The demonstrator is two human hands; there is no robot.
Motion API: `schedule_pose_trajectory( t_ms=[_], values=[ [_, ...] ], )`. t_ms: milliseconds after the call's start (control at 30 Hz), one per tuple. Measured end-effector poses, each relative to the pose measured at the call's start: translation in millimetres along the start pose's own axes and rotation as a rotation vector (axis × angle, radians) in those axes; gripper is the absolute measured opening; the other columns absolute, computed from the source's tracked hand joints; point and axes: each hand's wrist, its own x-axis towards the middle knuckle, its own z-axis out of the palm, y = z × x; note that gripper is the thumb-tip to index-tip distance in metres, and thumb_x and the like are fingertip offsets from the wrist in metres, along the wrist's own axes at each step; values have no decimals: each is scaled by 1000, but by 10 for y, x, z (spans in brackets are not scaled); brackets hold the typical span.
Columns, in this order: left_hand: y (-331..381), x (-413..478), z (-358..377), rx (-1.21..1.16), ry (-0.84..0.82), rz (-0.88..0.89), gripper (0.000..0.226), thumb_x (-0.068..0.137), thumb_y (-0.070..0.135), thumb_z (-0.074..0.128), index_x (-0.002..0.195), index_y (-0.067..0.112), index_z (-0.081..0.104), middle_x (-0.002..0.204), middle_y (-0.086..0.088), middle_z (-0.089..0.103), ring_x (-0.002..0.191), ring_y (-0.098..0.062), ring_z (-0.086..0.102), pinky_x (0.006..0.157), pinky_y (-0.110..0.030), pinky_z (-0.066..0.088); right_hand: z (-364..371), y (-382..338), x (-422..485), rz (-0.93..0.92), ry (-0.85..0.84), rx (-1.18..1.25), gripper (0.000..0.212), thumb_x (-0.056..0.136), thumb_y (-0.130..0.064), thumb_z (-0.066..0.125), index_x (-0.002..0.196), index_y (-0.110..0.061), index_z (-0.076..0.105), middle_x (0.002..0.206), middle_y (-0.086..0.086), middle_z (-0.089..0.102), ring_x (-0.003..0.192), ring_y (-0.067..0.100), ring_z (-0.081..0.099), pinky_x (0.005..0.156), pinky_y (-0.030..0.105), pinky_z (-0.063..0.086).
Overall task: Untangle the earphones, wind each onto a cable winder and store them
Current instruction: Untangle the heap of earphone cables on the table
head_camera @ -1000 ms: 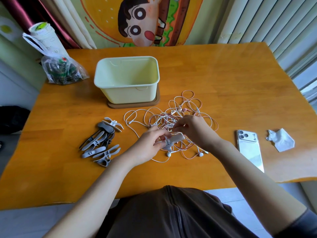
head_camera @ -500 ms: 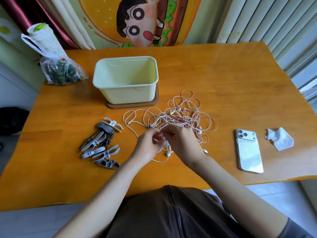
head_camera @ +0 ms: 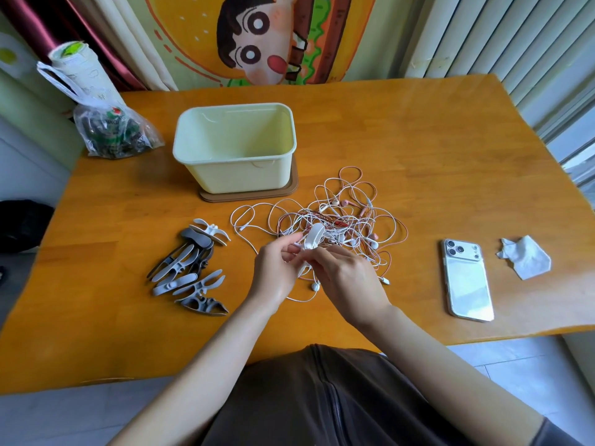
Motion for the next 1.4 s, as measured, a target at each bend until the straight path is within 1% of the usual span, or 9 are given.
schedule_pose_trajectory(
  t_ms=[133, 233, 367, 567, 667, 833, 1000, 1167, 1400],
  values=[
    [4, -1, 0, 63, 28, 51, 43, 90, 6, 63, 132, 10, 56, 87, 3, 60, 80, -9, 58, 66, -10, 47, -17, -23, 21, 49, 84, 89, 20, 91, -21, 50, 89, -10, 67, 72, 1, 66, 64, 18, 62, 47, 27, 50],
    [33, 4, -20, 188, 82, 136, 40, 90, 5, 62, 129, 12, 59, 98, -2, 55, 82, -10, 55, 66, -2, 43, 6, -3, 40, 144, 114, 218, 7, 88, -14, 61, 92, -10, 65, 82, 3, 67, 69, 19, 63, 58, 35, 55],
    [64, 37, -43, 208, 77, 162, 36, 87, 6, 65, 123, 12, 64, 97, -2, 56, 74, -1, 52, 67, -1, 42, -13, -22, 75, 206, 107, 329, 7, 87, -10, 66, 93, -10, 65, 89, -1, 63, 76, 13, 62, 69, 25, 54],
    [104, 21, -18, -184, 11, -22, 25, 90, 7, 63, 104, 27, 67, 88, -1, 68, 85, -15, 65, 72, -24, 55, -29, -8, 75, 327, 129, 450, 10, 85, -9, 68, 95, -10, 70, 88, -6, 65, 76, -5, 57, 71, 4, 44],
    [131, 16, 6, -297, -5, -115, 25, 90, 7, 63, 112, 19, 67, 95, -4, 70, 90, -17, 66, 72, -24, 53, -28, -6, 72, 338, 165, 457, 12, 84, -8, 68, 95, -9, 72, 87, -7, 63, 76, -8, 57, 70, 2, 43],
    [177, 24, -25, -461, -96, -254, 28, 88, 0, 61, 104, 22, 68, 99, -3, 69, 92, -18, 63, 80, -27, 50, -18, 9, 62, 337, 190, 429, 12, 84, -9, 68, 95, -10, 72, 88, -2, 68, 77, -9, 56, 71, 2, 42],
    [259, 9, -94, -687, -205, -382, 24, 97, 7, 47, 112, 10, 65, 100, -8, 69, 87, -17, 63, 71, -24, 54, -44, 46, 51, 348, 175, 447, 11, 85, -7, 67, 94, -11, 72, 87, -3, 66, 76, -5, 58, 69, 4, 44],
    [291, -23, -75, -697, -119, -413, 11, 94, 7, 55, 95, 10, 66, 84, -8, 68, 72, -19, 65, 54, -25, 54, -50, 51, 12, 339, 131, 495, 11, 85, -7, 66, 94, -12, 72, 89, -2, 68, 80, 1, 60, 72, 6, 46],
    [312, -17, -38, -615, 4, -418, 13, 95, 7, 54, 91, 12, 66, 89, -10, 69, 77, -21, 65, 57, -29, 52, -86, 25, 15, 340, 116, 555, 11, 87, -12, 65, 93, -22, 66, 87, -10, 65, 82, 2, 62, 72, 9, 48]
  ],
)
